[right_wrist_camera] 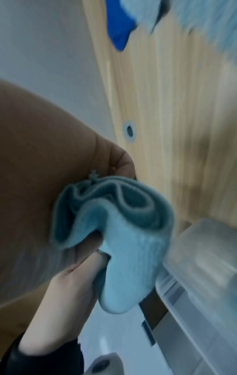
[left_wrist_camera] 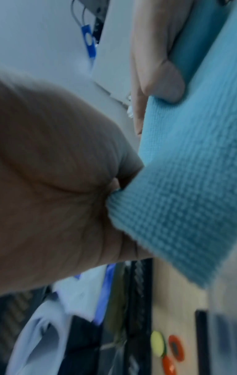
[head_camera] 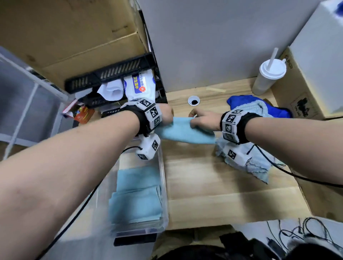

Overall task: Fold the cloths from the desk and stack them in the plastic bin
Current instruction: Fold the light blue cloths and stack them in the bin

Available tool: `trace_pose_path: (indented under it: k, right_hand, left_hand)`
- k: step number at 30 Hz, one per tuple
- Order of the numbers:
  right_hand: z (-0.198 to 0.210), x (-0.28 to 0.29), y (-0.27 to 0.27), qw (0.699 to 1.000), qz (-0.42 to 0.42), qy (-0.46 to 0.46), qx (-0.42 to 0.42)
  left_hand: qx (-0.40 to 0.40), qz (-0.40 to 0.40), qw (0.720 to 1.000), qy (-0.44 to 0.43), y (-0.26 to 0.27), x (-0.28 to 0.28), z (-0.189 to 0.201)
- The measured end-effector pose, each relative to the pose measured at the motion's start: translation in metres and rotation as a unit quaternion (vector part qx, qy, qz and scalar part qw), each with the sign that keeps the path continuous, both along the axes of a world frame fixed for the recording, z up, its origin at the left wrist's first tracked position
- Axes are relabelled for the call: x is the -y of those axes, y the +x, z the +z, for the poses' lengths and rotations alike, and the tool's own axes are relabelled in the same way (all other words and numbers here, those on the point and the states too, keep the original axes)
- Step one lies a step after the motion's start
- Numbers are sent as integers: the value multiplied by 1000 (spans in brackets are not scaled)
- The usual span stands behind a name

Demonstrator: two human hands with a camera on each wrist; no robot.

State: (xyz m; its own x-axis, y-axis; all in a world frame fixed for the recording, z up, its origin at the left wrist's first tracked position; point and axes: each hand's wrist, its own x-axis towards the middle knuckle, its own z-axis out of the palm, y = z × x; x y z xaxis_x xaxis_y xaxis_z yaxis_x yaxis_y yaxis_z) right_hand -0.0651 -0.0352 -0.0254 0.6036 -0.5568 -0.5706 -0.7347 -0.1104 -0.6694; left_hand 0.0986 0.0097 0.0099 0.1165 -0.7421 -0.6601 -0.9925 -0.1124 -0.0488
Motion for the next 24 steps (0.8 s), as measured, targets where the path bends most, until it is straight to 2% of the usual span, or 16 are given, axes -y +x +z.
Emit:
trace_pose_path:
  k: [3,5,8,11,14,20,24]
  right_hand:
    - [25,-14,34,999,19,-9,42]
    - [31,-30,57,995,86,-43,32]
    - [27,-64,87,982,172,-79,26]
    - [12,-100,111,963,240,-123,23]
    - [-12,-128,131,936,317,-151,-28]
    - [-40,-155,137,883,404,-198,-137]
    - [-51,-168,134,833,462,-231,-199]
  left_hand:
    - [-6,16,999,-32,38,-22,33]
    - [8,26,999,-30,60,-47,42]
    - [30,34,999,18,86,-91,41]
    - [42,44,997,39,98,-134,22]
    - [30,60,995,76,110,-161,-9]
    - [-10,44,996,80,110,-185,-58]
    - [4,19,997,74,109,-193,-77]
